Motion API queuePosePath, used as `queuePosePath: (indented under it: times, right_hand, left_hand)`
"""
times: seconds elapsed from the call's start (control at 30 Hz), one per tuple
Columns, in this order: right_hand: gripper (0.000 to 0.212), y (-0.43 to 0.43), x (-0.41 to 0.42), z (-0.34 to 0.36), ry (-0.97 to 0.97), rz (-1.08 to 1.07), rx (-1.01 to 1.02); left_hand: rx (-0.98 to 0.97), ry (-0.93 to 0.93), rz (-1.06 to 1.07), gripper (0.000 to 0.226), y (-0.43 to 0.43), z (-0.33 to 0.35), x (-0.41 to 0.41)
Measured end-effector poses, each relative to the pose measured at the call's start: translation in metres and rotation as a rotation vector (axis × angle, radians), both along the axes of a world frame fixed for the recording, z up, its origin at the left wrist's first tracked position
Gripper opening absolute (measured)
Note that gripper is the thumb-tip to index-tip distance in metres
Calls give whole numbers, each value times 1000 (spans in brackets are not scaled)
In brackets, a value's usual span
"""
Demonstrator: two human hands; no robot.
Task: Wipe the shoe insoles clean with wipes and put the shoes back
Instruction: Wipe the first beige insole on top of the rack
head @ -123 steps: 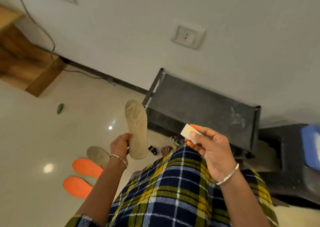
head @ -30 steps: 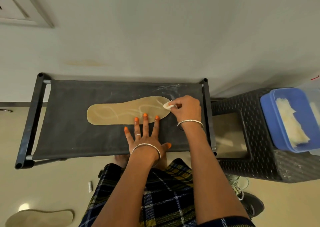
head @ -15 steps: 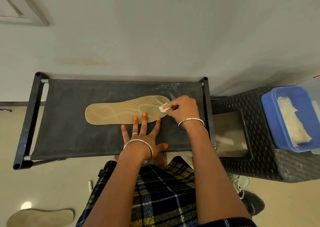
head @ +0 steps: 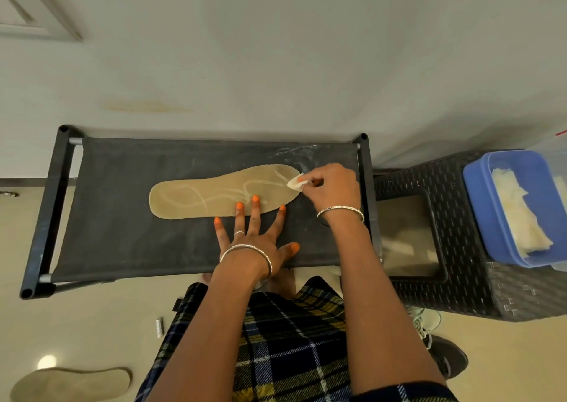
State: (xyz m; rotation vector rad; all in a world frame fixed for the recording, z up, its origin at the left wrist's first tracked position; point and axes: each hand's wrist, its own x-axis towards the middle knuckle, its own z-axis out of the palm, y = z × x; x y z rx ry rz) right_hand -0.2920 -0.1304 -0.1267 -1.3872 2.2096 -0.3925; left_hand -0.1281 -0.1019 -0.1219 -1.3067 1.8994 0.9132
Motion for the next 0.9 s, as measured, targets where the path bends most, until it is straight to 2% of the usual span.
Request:
queuePosePath:
  times: [0.2,0.37,0.47,0.53,0.63,0.7,0.83,0.9]
  right_hand:
    - [16,1,6,0,-73,109,111]
    - [15,-2,7,0,30,-69,-73]
    - [16,-3,10,-2,-86,104,82]
    - [17,-3,11,0,-99,140,140]
    - [17,-4,7,4,26,-37,-21]
    - [17,-4,3,4,42,-98,-59]
    - [16,-4,6,3,-83,96,94]
    - [17,-5,11,1,-80,145,145]
  left_hand:
    - [-19,6,11,74,0,-2,-2]
    - [-12,4,25,81,0,-1,-3]
    - [-5,-1,23,84,-1,-2,-1]
    - [0,-8,14,83,-2,-2,-1]
    - [7,-4,18,83,-3,-1,0]
    - [3,-1,22,84,-3,-2,0]
    - [7,1,30,85,-3,-3,-2]
    - [9,-5,35,86,-3,-3,-3]
